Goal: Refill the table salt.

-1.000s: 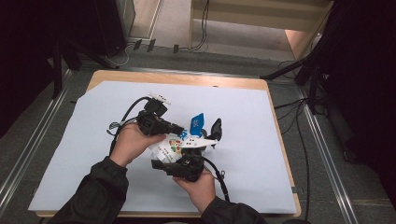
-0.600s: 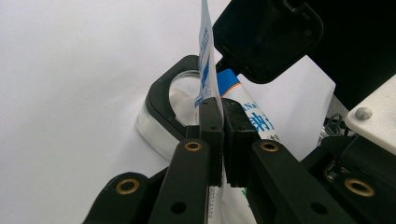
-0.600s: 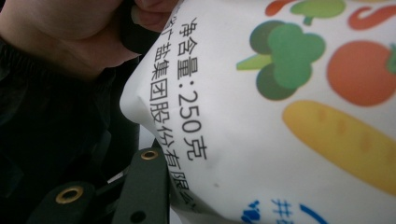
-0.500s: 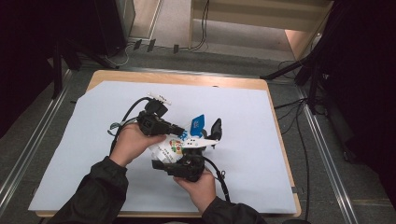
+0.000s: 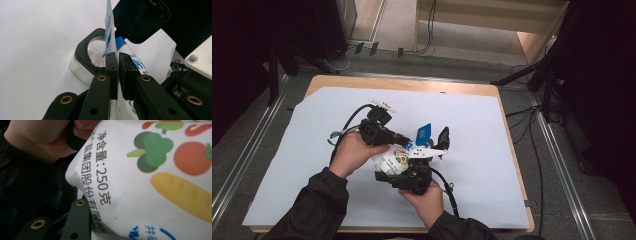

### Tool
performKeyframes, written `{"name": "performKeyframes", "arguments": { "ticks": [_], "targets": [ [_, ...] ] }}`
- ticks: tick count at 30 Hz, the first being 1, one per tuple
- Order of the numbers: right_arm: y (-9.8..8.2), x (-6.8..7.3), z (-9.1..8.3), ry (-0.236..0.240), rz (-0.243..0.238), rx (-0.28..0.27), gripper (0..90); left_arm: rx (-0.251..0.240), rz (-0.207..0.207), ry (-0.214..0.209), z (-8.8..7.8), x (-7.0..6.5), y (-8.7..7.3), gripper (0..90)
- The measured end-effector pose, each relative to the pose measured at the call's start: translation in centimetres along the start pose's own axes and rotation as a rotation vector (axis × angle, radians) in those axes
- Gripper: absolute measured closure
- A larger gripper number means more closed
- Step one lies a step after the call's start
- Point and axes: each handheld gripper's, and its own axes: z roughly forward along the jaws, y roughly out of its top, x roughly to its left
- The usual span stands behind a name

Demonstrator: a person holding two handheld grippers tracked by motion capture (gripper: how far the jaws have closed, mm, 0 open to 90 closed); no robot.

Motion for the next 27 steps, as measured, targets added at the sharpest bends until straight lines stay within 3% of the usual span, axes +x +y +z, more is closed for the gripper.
{"name": "performKeyframes", "arguments": {
  "ticks": [27],
  "targets": [
    [0.04,-0.13,0.09,0.006,0.001,-0.004,67.0,-0.005,-0.005,0.028,-0.04,-0.04,0.05,88.7]
  ]
}}
